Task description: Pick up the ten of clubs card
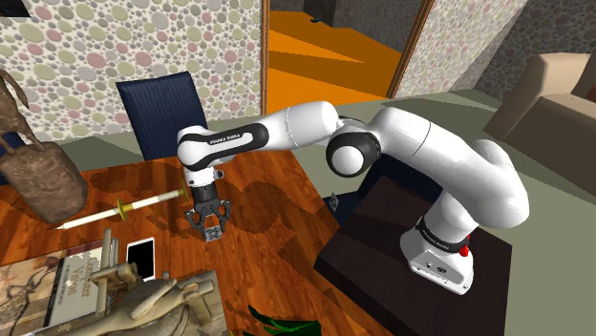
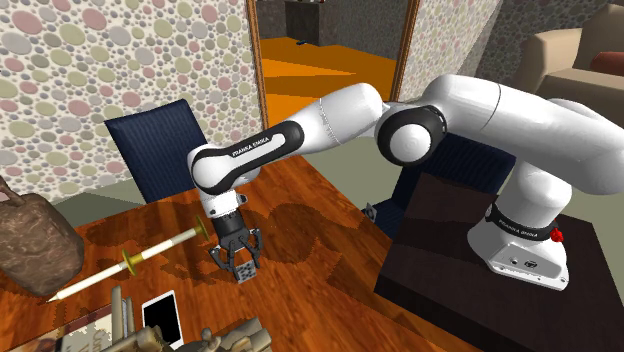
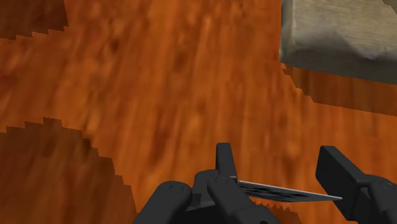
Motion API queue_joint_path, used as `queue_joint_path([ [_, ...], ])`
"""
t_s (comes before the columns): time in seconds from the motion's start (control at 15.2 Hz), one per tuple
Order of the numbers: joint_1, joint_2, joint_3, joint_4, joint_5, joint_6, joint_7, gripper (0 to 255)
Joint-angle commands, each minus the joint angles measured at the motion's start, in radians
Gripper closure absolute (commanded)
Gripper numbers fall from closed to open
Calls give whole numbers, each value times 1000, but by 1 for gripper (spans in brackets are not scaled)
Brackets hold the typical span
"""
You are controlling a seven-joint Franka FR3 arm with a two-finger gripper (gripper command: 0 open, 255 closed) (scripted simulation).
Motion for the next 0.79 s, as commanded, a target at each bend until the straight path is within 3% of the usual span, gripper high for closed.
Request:
queue_joint_path([
  [0.0, 0, 1, 0, 1, 0, 0, 0, 255],
  [0.33, 0, 2, 0, 4, 0, -2, 0, 255],
  [0.73, -12, -84, 4, -77, 6, -5, 9, 255],
])
